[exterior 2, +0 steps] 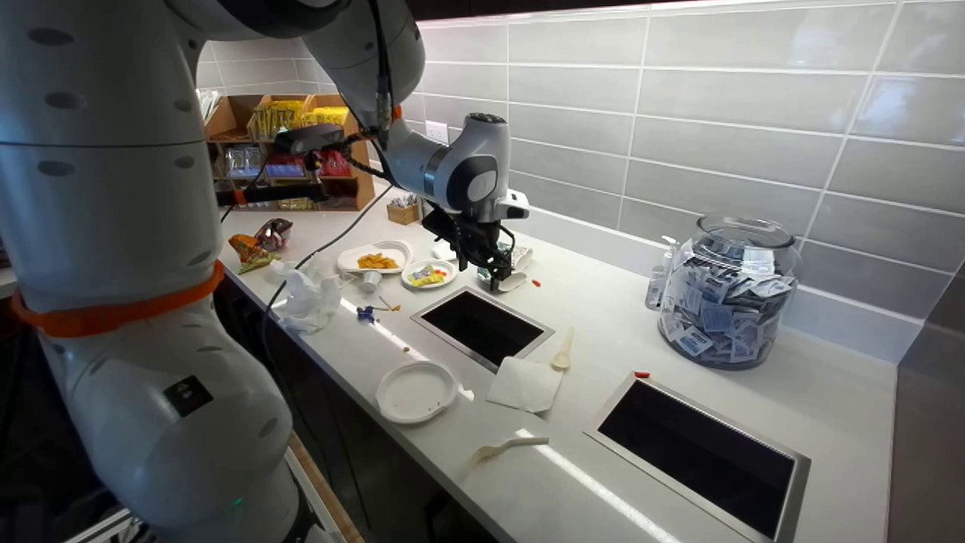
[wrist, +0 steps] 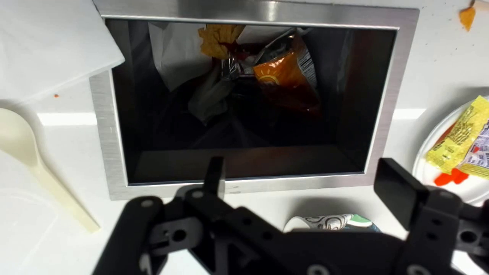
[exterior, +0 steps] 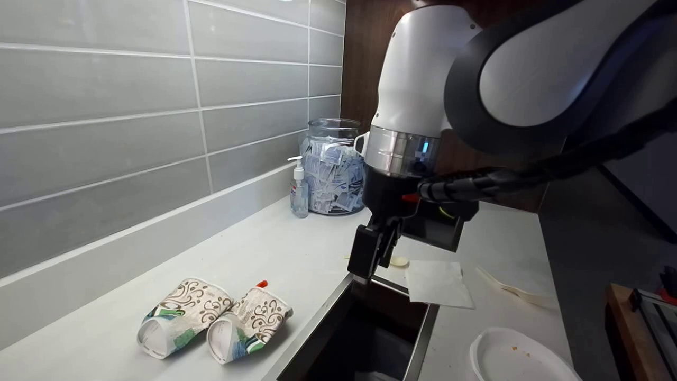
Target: Put the orange packet inside the trash chute.
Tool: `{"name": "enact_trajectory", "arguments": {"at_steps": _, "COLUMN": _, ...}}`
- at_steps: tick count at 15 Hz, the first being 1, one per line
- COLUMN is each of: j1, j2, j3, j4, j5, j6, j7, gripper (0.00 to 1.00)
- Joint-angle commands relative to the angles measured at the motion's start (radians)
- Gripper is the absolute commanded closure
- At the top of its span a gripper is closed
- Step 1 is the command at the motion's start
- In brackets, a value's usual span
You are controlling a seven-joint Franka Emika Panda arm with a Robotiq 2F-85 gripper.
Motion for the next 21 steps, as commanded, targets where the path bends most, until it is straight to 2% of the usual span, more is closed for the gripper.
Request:
{"name": "enact_trajectory", "arguments": {"at_steps": 1, "j1": 0.005, "j2": 0.016, "j3": -0.003, "j4": 0.009, "j5": 0.015, "j6": 0.015, "j7": -0.012, "gripper": 0.00}}
{"name": "enact_trajectory", "arguments": {"at_steps": 8, "j1": 0.001, "j2": 0.004, "j3": -0.005, "j4": 0.004, "j5": 0.018, "j6": 0.007, "j7": -0.016, "gripper": 0.00}}
{"name": "enact_trajectory", "arguments": {"at_steps": 11, "j1": -0.011, "j2": -0.056, "j3": -0.036, "j4": -0.034, "j5": -0.019, "j6": 0.000, "j7": 0.018, "gripper": 0.00}}
{"name": "enact_trajectory", "arguments": {"at_steps": 15, "j1": -0.045, "j2": -0.187, "j3": -0.109, "j4": -0.114, "j5": -0.115, "j6": -0.008, "j7": 0.102, "gripper": 0.00}}
{"name": "enact_trajectory", "arguments": {"at_steps": 18, "j1": -0.076, "j2": -0.266, "j3": -0.133, "j4": -0.154, "j5": -0.145, "j6": -0.022, "j7": 0.126, "gripper": 0.00}}
{"name": "enact_trajectory", "arguments": {"at_steps": 19, "j1": -0.071, "j2": -0.191, "j3": -0.126, "j4": -0.095, "j5": -0.118, "j6": -0.005, "j7": 0.084, "gripper": 0.00}}
{"name": "enact_trajectory", "arguments": {"at_steps": 21, "j1": -0.082, "j2": -0.232, "j3": -0.132, "j4": -0.121, "j5": -0.124, "j6": -0.006, "j7": 0.088, "gripper": 0.00}}
